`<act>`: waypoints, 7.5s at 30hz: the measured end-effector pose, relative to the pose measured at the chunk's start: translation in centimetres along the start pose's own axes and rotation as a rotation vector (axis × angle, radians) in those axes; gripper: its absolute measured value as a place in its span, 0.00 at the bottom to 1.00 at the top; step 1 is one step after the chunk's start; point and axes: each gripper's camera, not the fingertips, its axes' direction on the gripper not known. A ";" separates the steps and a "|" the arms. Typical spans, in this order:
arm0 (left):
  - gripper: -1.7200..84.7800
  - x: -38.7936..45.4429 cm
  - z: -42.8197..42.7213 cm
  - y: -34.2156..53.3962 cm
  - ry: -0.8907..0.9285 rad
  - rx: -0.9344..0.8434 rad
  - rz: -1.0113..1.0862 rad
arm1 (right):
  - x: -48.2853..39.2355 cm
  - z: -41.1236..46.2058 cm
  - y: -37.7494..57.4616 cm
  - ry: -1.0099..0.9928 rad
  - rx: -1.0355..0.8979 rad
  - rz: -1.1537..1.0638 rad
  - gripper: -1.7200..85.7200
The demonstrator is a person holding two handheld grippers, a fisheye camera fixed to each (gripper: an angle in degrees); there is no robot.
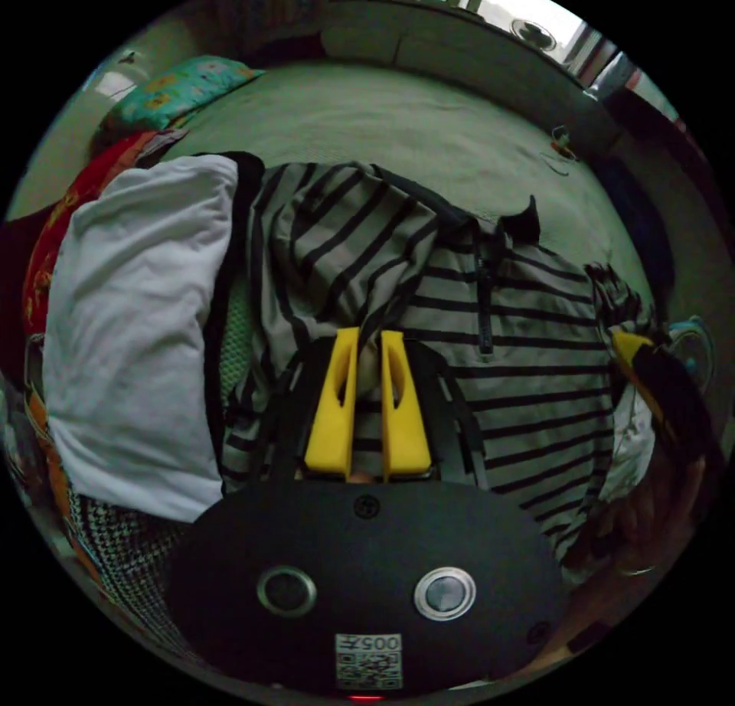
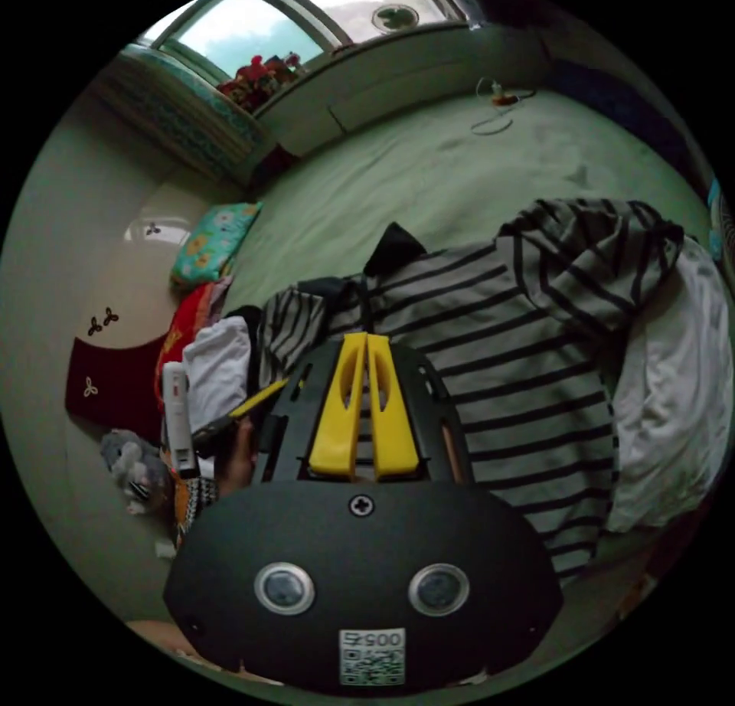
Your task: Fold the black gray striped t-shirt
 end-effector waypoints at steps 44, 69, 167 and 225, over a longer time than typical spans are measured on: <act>0.02 7.4 5.4 -18.7 -0.267 0.049 0.065 | 2.4 4.1 -4.2 -0.002 -0.082 -0.094 0.01; 0.19 -9.3 -12.0 3.9 -0.038 0.258 0.061 | 2.2 5.2 -5.2 0.010 -0.115 -0.106 0.01; 0.13 14.8 -6.0 9.4 -0.161 0.078 0.434 | -0.8 6.9 -4.4 0.102 -0.167 -0.156 0.01; 0.13 16.0 -1.2 2.7 0.160 0.329 0.052 | 4.4 2.8 -3.0 0.161 -0.027 -0.054 0.01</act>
